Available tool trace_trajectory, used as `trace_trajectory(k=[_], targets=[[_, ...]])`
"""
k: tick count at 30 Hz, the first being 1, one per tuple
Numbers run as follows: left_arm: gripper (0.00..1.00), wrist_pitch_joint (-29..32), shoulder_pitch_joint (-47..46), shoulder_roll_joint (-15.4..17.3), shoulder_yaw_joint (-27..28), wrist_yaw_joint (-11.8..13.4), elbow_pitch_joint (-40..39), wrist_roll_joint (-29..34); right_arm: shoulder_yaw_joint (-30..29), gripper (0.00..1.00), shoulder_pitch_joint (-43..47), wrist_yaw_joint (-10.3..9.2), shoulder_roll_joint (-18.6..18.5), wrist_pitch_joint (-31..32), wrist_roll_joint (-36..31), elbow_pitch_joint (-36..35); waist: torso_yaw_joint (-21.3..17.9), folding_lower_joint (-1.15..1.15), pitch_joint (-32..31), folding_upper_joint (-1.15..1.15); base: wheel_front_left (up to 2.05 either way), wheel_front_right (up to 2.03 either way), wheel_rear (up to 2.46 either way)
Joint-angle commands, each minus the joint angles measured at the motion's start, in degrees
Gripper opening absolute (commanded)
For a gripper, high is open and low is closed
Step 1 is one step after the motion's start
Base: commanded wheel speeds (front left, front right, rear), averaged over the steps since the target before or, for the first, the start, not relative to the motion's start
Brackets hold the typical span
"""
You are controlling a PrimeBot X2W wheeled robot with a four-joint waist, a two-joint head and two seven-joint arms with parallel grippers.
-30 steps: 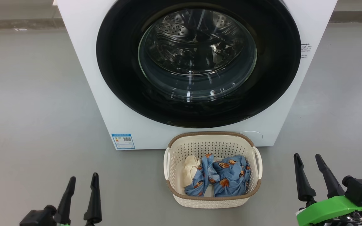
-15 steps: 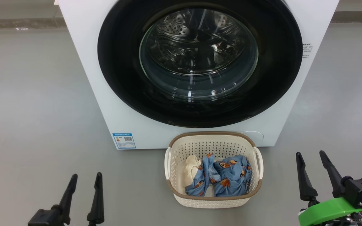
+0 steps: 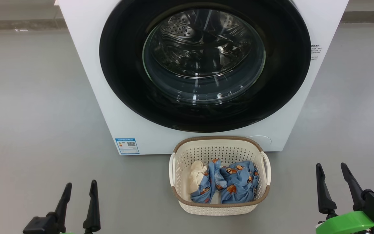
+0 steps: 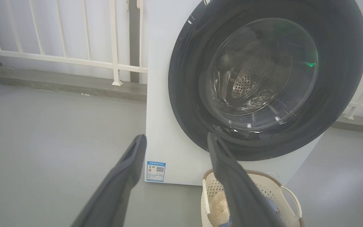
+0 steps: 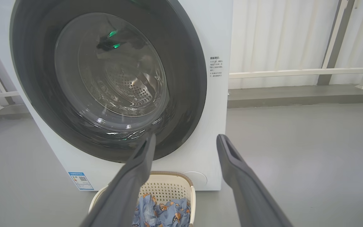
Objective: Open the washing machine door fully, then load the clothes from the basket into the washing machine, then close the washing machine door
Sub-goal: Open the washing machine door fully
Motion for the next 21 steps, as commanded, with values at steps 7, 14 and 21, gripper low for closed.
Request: trace_trajectory(k=[7,14,21], targets=[[1.0,-0.7,-2.8,0.1,2.5,0.0,0.1,1.9,0.9,1.0,-0.8,0.33,-0.1,-0.7,-0.4,-1.6,-0.3,0.0,0.2,0.0,0.02,0.02,-0.05],[1.0,-0.7,-3.1,-0.3,3.2,0.0,-0.1,3.2,0.5,1.0,-0.9,0.33,0.1,-0.7,-0.5,-1.7,-0.5,0.0,0.3,0.0,0.43,0.43,-0.87],[1.0,-0.7,-3.1,-0.5,3.7,0.0,-0.3,3.0,0.7,1.0,-1.3,0.33,0.2,-0.7,-0.4,-1.7,-0.9,0.0,0.5,0.0,0.94,0.94,-1.88]])
